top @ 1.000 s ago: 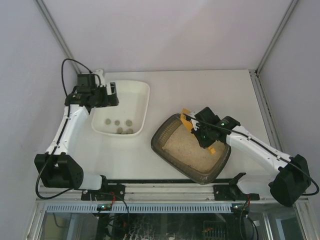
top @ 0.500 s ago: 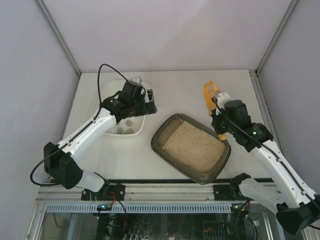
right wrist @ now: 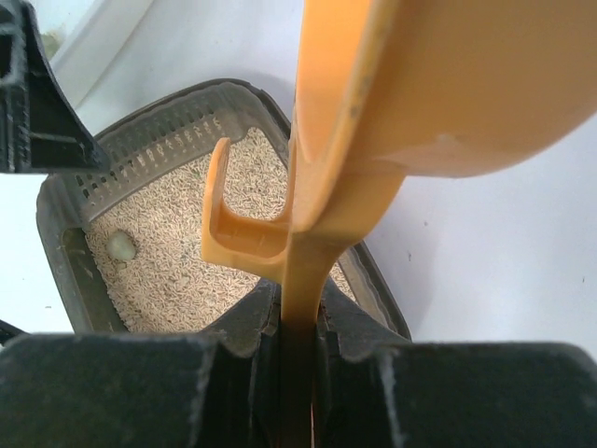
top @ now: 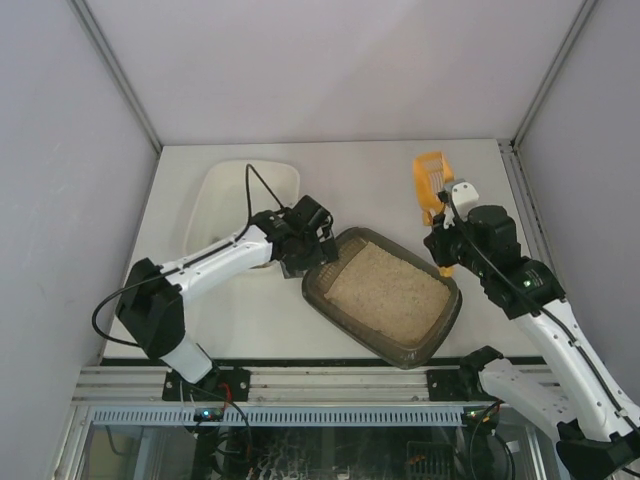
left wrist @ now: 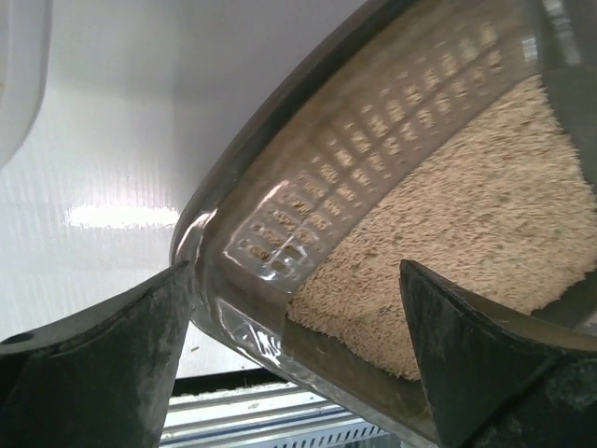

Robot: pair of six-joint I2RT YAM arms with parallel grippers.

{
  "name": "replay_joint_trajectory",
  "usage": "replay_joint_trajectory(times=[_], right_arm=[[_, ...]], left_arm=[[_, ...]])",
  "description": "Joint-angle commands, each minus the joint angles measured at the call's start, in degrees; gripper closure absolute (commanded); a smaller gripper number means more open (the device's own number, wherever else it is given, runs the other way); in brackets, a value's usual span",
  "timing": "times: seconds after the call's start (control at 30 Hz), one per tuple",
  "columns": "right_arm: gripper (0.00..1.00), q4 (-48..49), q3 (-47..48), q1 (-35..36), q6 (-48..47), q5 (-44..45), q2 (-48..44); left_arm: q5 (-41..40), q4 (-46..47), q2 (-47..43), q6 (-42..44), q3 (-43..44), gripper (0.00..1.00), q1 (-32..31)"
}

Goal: Clean the litter box

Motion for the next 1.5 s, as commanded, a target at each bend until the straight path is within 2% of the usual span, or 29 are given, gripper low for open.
replay_joint_trajectory(times=[0.0,0.23,0.47,0.57,0.87,1.0,1.1,1.23,1.37,1.47], right_arm=[[1.0,3.2,0.6,-0.3,1.6,0.2,-2.0],[1.0,3.0,-1.9,-0.7,1.4,1.4,-3.8],[1.0,4.7,-5.4,-2.1,1.5,0.3,-4.5],[1.0,5.7,-6.3,-2.9,1.7,-0.5,-4.6],[1.0,7.0,-8.1,-5.9,1.8,-2.9,-5.1],[1.0,7.5,-9.3,-6.9,1.7,-3.4,-6.4],[1.0,7.3,-9.8,-7.6,2.0,-3.8,-7.1],[1.0,7.5,-10.2,-8.2,2.5,-4.1,-7.7],[1.0,7.9,-10.4,-8.6,3.7,-5.2,-8.1],[1.0,7.9,-10.4,-8.6,4.5,-7.1,-8.3]], left_arm=[[3.0,1.3,1.5,-5.8,-3.9,0.07,-0.7],[4.6,1.5,3.9,-5.6,-5.2,0.09,-4.1],[7.8,1.0,-0.3,-6.9,-9.6,0.2,-5.7],[10.1,-2.0,-1.7,-7.8,-9.9,0.23,-5.7],[10.9,-9.4,-2.4,-10.4,-7.9,0.23,-5.7],[9.8,-7.5,0.5,-11.8,-8.2,0.37,-5.7],[8.7,-6.4,3.9,-11.2,-5.1,0.44,-5.7],[7.0,-7.0,7.7,-8.1,-0.1,0.64,-4.9],[5.2,-6.5,10.7,-4.7,2.7,0.85,-0.8],[3.1,-6.8,12.8,-1.7,5.7,0.87,2.4]])
